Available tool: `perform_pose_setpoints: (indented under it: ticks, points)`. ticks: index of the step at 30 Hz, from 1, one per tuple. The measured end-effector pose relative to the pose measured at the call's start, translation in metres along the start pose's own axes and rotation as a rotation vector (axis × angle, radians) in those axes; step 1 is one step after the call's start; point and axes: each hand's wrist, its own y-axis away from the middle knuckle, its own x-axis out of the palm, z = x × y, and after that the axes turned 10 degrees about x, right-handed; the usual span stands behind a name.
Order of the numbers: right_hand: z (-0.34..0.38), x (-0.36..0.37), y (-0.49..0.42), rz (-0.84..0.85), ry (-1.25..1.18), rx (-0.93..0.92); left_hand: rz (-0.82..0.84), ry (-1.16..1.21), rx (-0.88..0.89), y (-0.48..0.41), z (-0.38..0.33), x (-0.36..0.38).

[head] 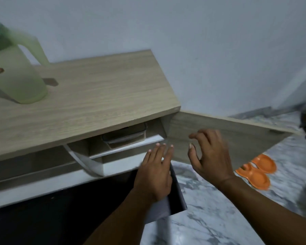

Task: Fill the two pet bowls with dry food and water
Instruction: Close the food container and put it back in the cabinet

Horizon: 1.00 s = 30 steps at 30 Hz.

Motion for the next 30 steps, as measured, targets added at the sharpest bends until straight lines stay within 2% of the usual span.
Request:
perform_pose_setpoints:
  ticks: [4, 6, 9, 12, 14, 18, 22, 26, 30]
  points:
    - [-0.047, -0.051, -0.028, -0.118, 0.126, 0.191, -0.090, -0.030, 0.108, -0.055, -0.050, -0.022]
    - [-0.073, -0.070, -0.039, -0.059, 0.211, 0.276, -0.106, -0.075, 0.130, -0.083, -0.069, -0.030]
    - [-0.107, -0.083, -0.042, 0.168, 0.337, 0.394, -0.018, -0.112, 0.097, -0.121, -0.085, -0.036]
    - [-0.123, -0.089, -0.034, 0.278, 0.282, 0.425, 0.114, -0.075, 0.005, -0.140, -0.091, -0.034]
    - [-0.125, -0.092, -0.031, 0.271, 0.247, 0.409, 0.109, -0.070, -0.014, -0.137, -0.094, -0.029]
    - [-0.118, -0.097, -0.013, 0.375, 0.135, 0.431, 0.064, -0.062, 0.009, -0.111, -0.095, -0.023]
    - [-0.101, -0.104, 0.014, 0.367, 0.124, 0.420, 0.043, -0.031, 0.052, -0.089, -0.090, -0.027]
    - [-0.076, -0.105, 0.031, 0.448, 0.011, 0.524, 0.043, 0.003, 0.079, -0.070, -0.088, -0.034]
    - [-0.049, -0.115, 0.041, 0.560, -0.261, 0.714, 0.081, 0.006, 0.124, -0.044, -0.090, -0.043]
